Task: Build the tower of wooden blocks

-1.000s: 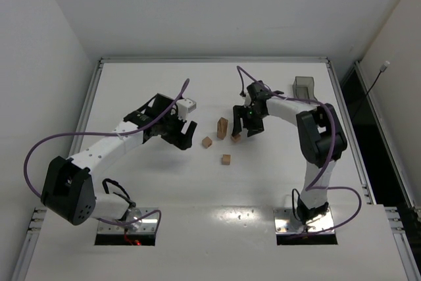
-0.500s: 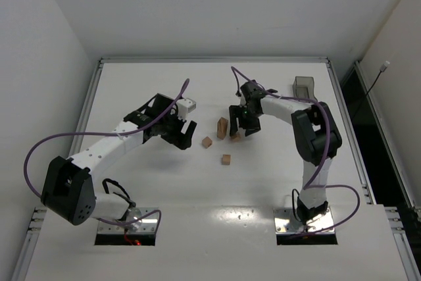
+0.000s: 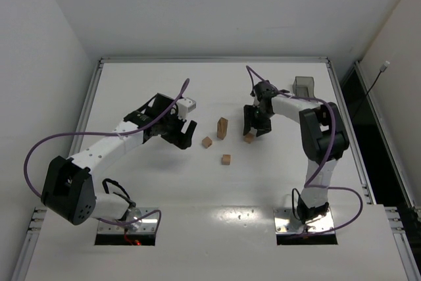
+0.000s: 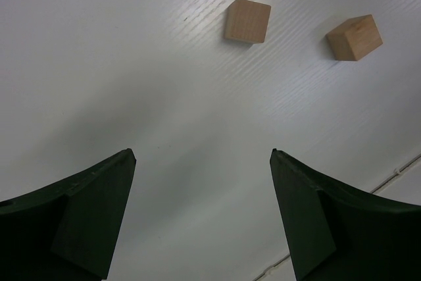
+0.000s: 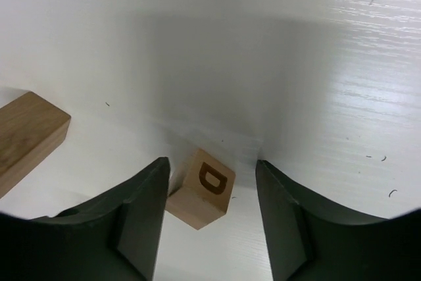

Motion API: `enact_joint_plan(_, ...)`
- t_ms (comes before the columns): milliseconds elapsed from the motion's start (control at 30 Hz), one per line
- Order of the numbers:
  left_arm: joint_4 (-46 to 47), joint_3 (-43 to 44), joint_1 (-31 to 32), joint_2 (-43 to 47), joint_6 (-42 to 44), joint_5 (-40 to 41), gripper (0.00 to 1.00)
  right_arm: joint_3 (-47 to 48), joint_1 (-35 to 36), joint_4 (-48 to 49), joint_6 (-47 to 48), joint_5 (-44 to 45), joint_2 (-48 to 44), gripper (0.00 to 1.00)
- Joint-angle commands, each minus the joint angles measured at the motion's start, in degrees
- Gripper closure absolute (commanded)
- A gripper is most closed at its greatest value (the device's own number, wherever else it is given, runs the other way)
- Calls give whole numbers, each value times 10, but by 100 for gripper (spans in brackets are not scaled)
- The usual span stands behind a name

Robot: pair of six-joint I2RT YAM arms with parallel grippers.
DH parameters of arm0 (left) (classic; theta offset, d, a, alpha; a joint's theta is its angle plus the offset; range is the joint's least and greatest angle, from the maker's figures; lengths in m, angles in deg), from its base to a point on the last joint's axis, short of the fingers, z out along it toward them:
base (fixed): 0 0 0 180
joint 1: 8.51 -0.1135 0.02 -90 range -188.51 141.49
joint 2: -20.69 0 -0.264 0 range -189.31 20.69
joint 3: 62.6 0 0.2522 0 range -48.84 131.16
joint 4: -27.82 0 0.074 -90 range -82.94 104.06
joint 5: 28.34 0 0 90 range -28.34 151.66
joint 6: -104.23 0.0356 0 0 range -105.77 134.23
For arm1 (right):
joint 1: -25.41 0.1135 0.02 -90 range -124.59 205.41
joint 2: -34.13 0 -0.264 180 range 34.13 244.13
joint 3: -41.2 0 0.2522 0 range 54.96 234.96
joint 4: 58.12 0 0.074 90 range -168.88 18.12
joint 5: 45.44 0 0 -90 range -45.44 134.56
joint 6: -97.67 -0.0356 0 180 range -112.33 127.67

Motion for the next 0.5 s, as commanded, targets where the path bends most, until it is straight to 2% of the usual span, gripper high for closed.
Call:
enact_joint_plan(0, 17, 16, 1, -3, -6, -4, 20, -9, 1, 5, 6, 6, -36, 50)
enact_joint_plan(133, 17, 16, 1, -3, -6, -4, 20, -9, 7, 5, 11, 6, -42, 55)
enact_joint_plan(367, 17, 16, 1, -3, -6, -4, 21, -9, 7, 5, 24, -13, -65, 55)
enact_joint_plan(467, 17, 16, 1, -3, -6, -4, 21, -9, 12, 5, 56, -36, -78, 51)
